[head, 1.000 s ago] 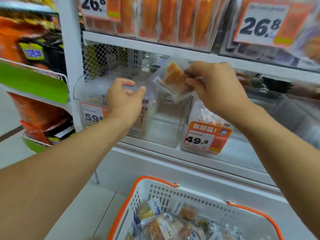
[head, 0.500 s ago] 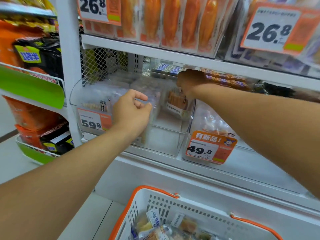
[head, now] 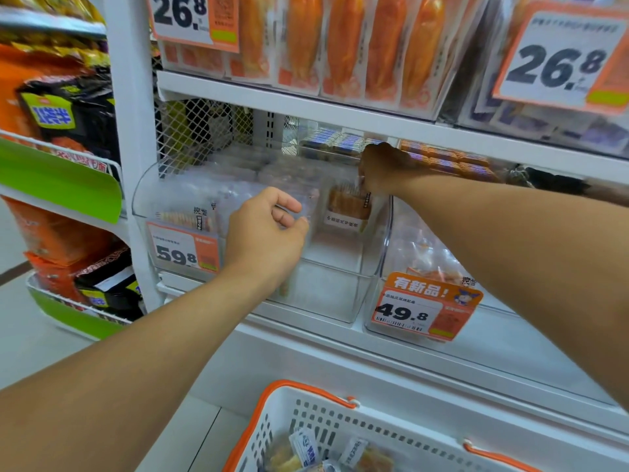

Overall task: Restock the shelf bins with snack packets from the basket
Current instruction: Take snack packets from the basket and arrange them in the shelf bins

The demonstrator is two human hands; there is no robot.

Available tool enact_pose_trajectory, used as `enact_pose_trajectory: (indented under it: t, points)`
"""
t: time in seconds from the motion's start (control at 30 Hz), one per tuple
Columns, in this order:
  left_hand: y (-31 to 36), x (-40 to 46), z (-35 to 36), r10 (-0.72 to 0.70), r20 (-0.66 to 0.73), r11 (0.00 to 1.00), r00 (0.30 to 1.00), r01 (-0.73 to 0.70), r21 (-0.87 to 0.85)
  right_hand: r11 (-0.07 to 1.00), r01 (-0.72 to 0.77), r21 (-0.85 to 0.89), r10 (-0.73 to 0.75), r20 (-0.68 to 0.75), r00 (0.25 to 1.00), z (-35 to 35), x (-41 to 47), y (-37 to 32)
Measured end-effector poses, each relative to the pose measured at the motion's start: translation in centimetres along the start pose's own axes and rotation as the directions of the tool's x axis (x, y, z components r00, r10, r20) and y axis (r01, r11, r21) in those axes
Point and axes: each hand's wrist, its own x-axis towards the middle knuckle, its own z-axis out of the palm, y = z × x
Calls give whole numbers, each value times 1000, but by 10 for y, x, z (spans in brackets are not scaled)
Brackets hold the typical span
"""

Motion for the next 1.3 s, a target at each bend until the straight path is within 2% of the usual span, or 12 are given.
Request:
enact_pose_trajectory:
  t: [0.13,0.23,0.37,0.53,0.6,0.67,0.77,0.83,0.9,1.0,1.17,1.3]
  points:
    - [2,-3,1,27,-20,999,999,-26,32,999,-5,-32,5,-12,1000,1,0,0]
    - [5,-7,-4,181,-12,980,984,-179,92,1000,-1,-1,1,-9,1000,-3,-4,-2]
    - [6,-12,-10,426,169,865,889,-455,213,1000,29,6,-28,-108,994,-12,-20,-5]
    - [6,-16,-11,461,372,769,806,-572,285,994,94,-51,-103,-216,971,-36,-77,-20]
    - [10,-15,-13,376,530,758,760,-581,296,989,151,-2,-143,-339,930,-46,-121,-26]
    - [12,-22,-13,157,731,721,664,-583,375,974,218,65,-167,-443,881,-43,-175,-37]
    - [0,-44,-2,-338,854,661,395,-546,514,914,293,282,-115,-512,851,1,-251,-53]
    - [-14,-62,8,-590,777,595,217,-533,601,877,263,401,-118,-351,929,49,-289,-59]
    - [-22,-76,17,-687,717,553,117,-555,621,901,158,404,-198,60,978,106,-314,-58]
    - [-23,-89,26,-678,731,569,75,-575,587,920,17,392,-241,532,812,179,-346,-58]
    - [-11,-97,37,-679,732,567,56,-593,571,862,-331,384,-77,744,664,245,-399,-65]
    - [-5,-96,39,-666,743,567,73,-598,567,609,-571,551,-80,759,647,251,-406,-80]
